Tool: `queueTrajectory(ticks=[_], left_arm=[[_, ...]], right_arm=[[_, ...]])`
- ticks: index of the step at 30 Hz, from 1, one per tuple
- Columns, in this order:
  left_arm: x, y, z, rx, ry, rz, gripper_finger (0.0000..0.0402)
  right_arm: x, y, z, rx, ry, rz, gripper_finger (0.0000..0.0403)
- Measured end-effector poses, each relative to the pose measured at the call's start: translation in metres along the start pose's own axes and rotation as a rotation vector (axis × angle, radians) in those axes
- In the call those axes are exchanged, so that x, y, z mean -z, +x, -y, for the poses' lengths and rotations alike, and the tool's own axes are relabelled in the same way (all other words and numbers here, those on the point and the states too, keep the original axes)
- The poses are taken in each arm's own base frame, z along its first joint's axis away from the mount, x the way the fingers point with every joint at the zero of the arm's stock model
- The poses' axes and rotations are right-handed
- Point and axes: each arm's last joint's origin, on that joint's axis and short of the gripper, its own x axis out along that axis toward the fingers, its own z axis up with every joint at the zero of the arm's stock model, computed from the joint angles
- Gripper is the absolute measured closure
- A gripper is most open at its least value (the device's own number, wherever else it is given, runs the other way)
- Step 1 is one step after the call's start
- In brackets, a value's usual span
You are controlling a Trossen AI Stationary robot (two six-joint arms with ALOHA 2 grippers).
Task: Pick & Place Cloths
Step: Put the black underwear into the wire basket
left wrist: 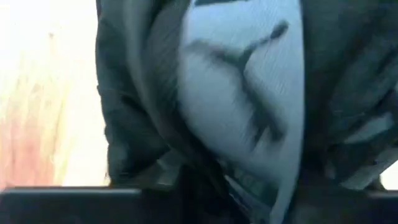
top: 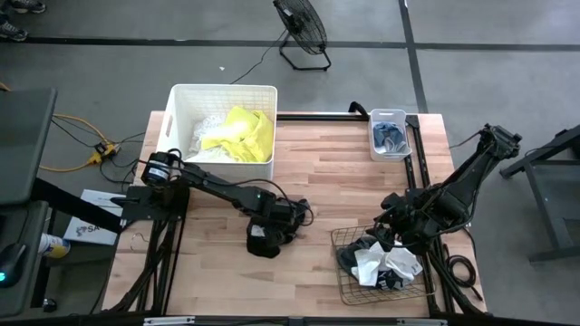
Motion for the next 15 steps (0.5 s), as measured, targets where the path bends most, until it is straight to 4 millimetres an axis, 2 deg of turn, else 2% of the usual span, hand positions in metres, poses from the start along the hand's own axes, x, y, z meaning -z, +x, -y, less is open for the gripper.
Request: queueTrajectory(ticks=[5,11,15], left_arm=[[0.001,0.001,0.001,0.025,0.0,-0.02,0.038],[0.0,-0.002,0.002,0.053,0.003,-0.035,0.0391],[-0.011,-0.015,0.011,0.105,0.04,-0.006,0.0393]], right_arm=[[0.0,0.0,0.0,0.002,-0.001,0.0,0.0152],[0.0,0.0,0.002,0.015,-0.009,-0.004,0.0152],[0.0,0.0,0.002,0.015,-0.009,-0.005,0.0152]])
